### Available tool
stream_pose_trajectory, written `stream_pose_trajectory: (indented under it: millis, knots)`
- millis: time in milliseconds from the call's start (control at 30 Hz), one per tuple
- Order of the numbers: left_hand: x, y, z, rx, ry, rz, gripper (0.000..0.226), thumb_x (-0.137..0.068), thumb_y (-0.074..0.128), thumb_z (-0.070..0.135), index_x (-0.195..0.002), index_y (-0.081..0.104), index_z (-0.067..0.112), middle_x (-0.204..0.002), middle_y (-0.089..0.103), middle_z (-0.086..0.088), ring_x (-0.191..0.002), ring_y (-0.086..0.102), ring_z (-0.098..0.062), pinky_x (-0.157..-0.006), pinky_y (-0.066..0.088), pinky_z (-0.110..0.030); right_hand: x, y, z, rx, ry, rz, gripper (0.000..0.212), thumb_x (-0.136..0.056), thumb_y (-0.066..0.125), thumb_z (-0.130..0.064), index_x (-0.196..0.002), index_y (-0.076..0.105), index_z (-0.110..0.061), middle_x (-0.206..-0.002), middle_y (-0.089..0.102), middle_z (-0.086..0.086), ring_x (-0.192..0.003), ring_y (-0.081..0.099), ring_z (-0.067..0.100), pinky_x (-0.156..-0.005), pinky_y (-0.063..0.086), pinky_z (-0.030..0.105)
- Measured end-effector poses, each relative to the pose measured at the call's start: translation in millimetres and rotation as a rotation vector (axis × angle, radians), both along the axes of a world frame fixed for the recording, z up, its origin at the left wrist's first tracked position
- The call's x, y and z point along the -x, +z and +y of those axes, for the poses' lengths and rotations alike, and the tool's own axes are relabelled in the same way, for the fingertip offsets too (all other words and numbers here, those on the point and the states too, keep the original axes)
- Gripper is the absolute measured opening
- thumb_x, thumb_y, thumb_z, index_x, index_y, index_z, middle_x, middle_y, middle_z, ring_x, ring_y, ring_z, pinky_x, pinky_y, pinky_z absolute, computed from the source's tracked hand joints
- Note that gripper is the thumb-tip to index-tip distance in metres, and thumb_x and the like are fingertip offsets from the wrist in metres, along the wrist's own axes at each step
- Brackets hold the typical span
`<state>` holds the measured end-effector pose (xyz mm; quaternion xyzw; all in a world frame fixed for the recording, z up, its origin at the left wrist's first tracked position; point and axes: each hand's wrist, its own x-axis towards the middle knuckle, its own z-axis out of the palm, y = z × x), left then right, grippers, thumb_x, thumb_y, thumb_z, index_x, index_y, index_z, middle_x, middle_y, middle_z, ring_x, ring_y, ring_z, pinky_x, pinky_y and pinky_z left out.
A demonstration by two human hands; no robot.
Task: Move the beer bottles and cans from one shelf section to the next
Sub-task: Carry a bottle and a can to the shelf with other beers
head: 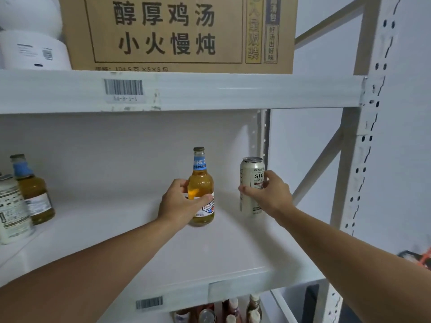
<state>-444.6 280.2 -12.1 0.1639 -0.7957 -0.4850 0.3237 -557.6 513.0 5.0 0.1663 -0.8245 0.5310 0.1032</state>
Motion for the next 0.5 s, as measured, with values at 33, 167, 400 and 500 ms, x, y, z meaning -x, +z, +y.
stream_pose_trajectory:
  millis: [33,167,400,500]
  knots:
    - [5.8,-2.1,1.9,-0.004,0.003,0.000,0.059,-0.065,0.100,0.047,-0.107,0.062,0.034,-0.103,0.078,0.011,-0.093,0.079,-0.013,-0.090,0.066,-0.045,5.9,-2.9,-0.1,0.030,0.012,-0.031,0.054,-0.063,0.090,-0.060,-0.103,0.064,-0.035,-0.100,0.075,-0.011,-0.094,0.073,0.015,-0.089,0.064,0.050]
    - [26.8,-8.0,6.5,-0.030,0.018,0.018,0.055,-0.069,0.101,0.041,-0.106,0.061,0.032,-0.103,0.077,0.010,-0.094,0.079,-0.015,-0.090,0.066,-0.045,26.7,-11.5,-2.0,0.077,0.035,-0.069,0.047,-0.066,0.093,-0.054,-0.096,0.059,-0.042,-0.105,0.075,-0.010,-0.101,0.073,0.016,-0.094,0.062,0.050]
    - [58.4,-19.0,2.5,-0.058,0.023,0.028,0.061,-0.066,0.101,0.045,-0.111,0.060,0.035,-0.106,0.076,0.011,-0.096,0.078,-0.014,-0.089,0.066,-0.045,58.3,-19.4,-18.3,0.051,-0.005,-0.085,0.063,-0.072,0.091,-0.054,-0.124,0.063,-0.033,-0.109,0.072,-0.010,-0.104,0.070,0.021,-0.097,0.058,0.045]
    - [75.4,-20.7,0.0,-0.058,0.018,0.021,0.059,-0.067,0.100,0.047,-0.109,0.060,0.036,-0.104,0.076,0.013,-0.094,0.078,-0.014,-0.087,0.067,-0.045,73.8,-21.1,-24.1,0.031,0.002,-0.082,0.069,-0.071,0.090,-0.055,-0.130,0.062,-0.032,-0.109,0.071,-0.010,-0.104,0.071,0.021,-0.097,0.059,0.047]
